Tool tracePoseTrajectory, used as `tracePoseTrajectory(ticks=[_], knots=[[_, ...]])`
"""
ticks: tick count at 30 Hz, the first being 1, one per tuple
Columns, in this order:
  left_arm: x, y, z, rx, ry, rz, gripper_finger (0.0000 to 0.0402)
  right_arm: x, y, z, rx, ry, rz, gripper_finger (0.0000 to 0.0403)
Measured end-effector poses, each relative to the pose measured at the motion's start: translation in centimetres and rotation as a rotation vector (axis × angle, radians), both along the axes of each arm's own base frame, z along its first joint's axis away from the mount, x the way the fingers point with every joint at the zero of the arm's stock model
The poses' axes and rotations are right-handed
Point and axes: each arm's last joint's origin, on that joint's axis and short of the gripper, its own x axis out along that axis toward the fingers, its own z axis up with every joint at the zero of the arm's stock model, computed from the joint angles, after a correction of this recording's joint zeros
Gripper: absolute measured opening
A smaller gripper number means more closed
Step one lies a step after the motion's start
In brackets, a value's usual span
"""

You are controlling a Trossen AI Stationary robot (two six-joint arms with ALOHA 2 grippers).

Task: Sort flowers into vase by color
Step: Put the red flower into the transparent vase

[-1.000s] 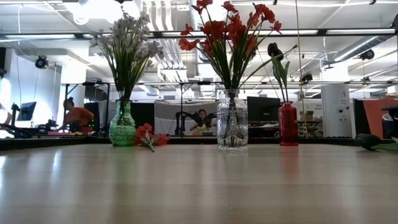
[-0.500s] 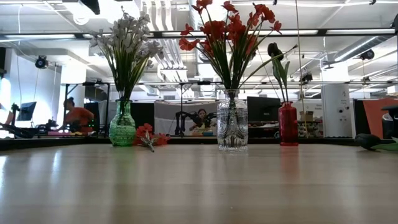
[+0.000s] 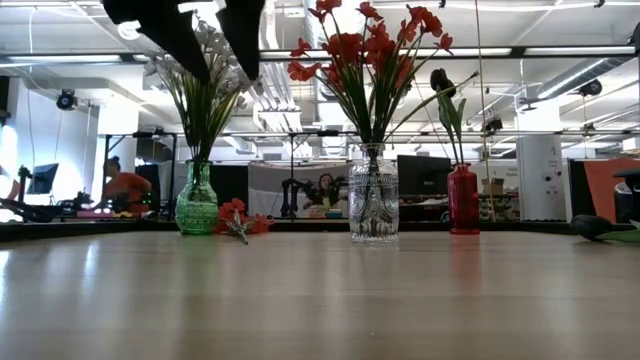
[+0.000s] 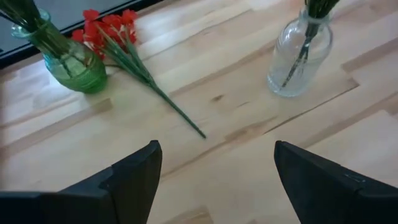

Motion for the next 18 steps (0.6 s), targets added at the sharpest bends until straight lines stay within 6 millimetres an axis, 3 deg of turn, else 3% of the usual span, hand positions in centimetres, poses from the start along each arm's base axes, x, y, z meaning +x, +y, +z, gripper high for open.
tracePoseTrajectory(ticks=[8, 13, 18], knots=[[0.8, 0.3, -2.8, 0.024, 0.040, -0.014, 0.0291, -0.1, 0.0, -0.2, -0.012, 0.024, 0.004, 0.0284], [-0.4, 0.8, -5.5, -0.014, 0.007, -0.034, 0.0290, -0.1, 0.0, -0.2, -0.026, 0.035, 0.011, 0.0282], [-1.5, 2.8, -8.3, -0.071, -0.056, 0.026, 0.0290, -0.1, 0.0, -0.2, -0.033, 0.035, 0.015, 0.0286]])
